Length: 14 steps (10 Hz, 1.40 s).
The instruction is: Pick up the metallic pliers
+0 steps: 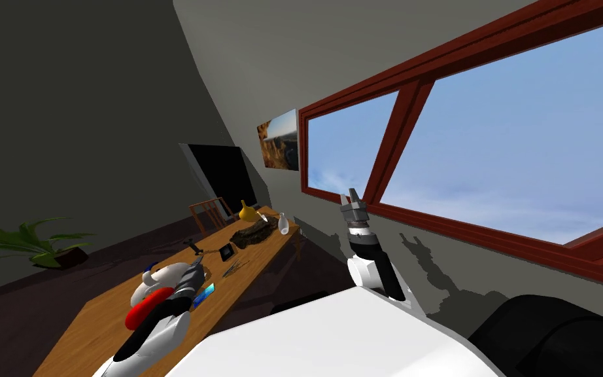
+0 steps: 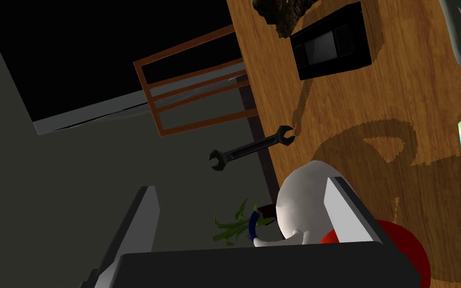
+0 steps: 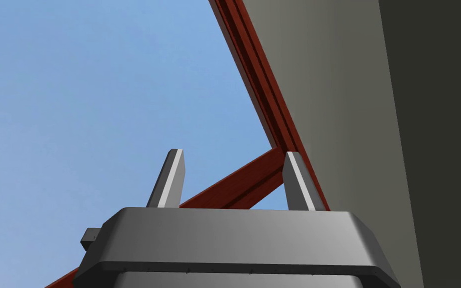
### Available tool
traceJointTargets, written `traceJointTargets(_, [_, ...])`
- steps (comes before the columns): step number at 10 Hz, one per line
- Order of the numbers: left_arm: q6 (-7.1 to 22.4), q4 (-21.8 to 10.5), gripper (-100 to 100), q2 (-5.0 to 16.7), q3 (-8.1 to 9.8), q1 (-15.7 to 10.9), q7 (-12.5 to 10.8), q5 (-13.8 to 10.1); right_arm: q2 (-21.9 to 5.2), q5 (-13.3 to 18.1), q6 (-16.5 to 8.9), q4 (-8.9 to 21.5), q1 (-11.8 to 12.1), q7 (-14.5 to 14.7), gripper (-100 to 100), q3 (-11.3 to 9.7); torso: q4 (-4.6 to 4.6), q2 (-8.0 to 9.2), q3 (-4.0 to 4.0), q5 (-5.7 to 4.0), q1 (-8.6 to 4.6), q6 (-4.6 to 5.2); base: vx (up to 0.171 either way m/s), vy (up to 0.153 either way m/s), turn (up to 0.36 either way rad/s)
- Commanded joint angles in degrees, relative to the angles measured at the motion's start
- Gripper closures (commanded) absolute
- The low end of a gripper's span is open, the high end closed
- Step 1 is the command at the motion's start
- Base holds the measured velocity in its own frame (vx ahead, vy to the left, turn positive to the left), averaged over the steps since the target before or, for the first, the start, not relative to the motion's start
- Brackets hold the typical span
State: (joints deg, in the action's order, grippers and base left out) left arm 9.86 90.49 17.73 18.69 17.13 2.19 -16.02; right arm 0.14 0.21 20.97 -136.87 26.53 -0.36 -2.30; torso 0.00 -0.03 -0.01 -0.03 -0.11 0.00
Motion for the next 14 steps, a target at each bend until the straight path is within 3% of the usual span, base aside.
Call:
traceJointTargets(1, [1.3, -2.9, -100, 0.3, 0.67, -0.9, -0.1, -0.6, 0.0, 0.0, 0.0, 0.0, 0.0, 0.0, 0, 0.0, 0.0, 0.0, 0.0, 0.0, 0.0, 0.0, 0.016, -0.023, -0.067])
traceJointTargets(2, [1.3, -3.0, -100, 0.3, 0.67, -0.9, -0.1, -0.6, 0.0, 0.0, 0.0, 0.0, 0.0, 0.0, 0, 0.0, 0.0, 0.02, 0.01, 0.0, 0.03, -0.05, 0.006, -0.006, 0.04])
traceJointTargets(3, [4.1, -5.1, -100, 1.1, 2.17, -1.9, -0.3, -2.0, 0.0, 0.0, 0.0, 0.0, 0.0, 0.0, 0, 0.0, 0.01, 0.05, 0.02, 0.01, 0.08, -0.05, 0.013, -0.016, -0.194])
traceJointTargets(4, [4.2, -6.0, -100, 1.1, 2.17, -1.9, -0.3, -2.0, 0.0, 0.0, 0.0, 0.0, 0.0, 0.0, 0, 0.0, 0.01, 0.02, 0.01, 0.01, 0.07, 0.0, 0.015, -0.009, -0.098])
traceJointTargets(7, [8.8, -11.8, -100, 2.6, 5.07, -3.9, -0.9, -4.8, 0.0, 0.0, 0.0, 0.0, 0.0, 0.0, 0, 0.0, 0.0, 0.01, 0.01, 0.01, 0.07, -0.05, 0.019, -0.014, -0.138])
traceJointTargets(8, [10.3, -11.8, -100, 2.6, 5.07, -3.9, -0.9, -4.8, 0.0, 0.0, 0.0, 0.0, 0.0, 0.0, 0, 0.0, 0.0, 0.01, 0.01, 0.01, 0.08, -0.02, 0.015, -0.005, -0.087])
traceJointTargets(11, [15.4, -17.1, -100, 4.1, 7.81, -5.9, -1.4, -7.8, 0.0, 0.0, 0.0, 0.0, 0.0, 0.0, 0, 0.0, 0.0, 0.02, 0.01, 0.02, 0.13, -0.06, 0.019, 0.002, -0.142])
traceJointTargets(14, [19.4, -20.4, -100, 4.9, 9.11, -6.9, -1.7, -9.3, 0.0, 0.0, 0.0, 0.0, 0.0, 0.0, 0, 0.0, 0.0, 0.02, 0.01, 0.03, 0.16, -0.03, 0.016, 0.012, -0.108])
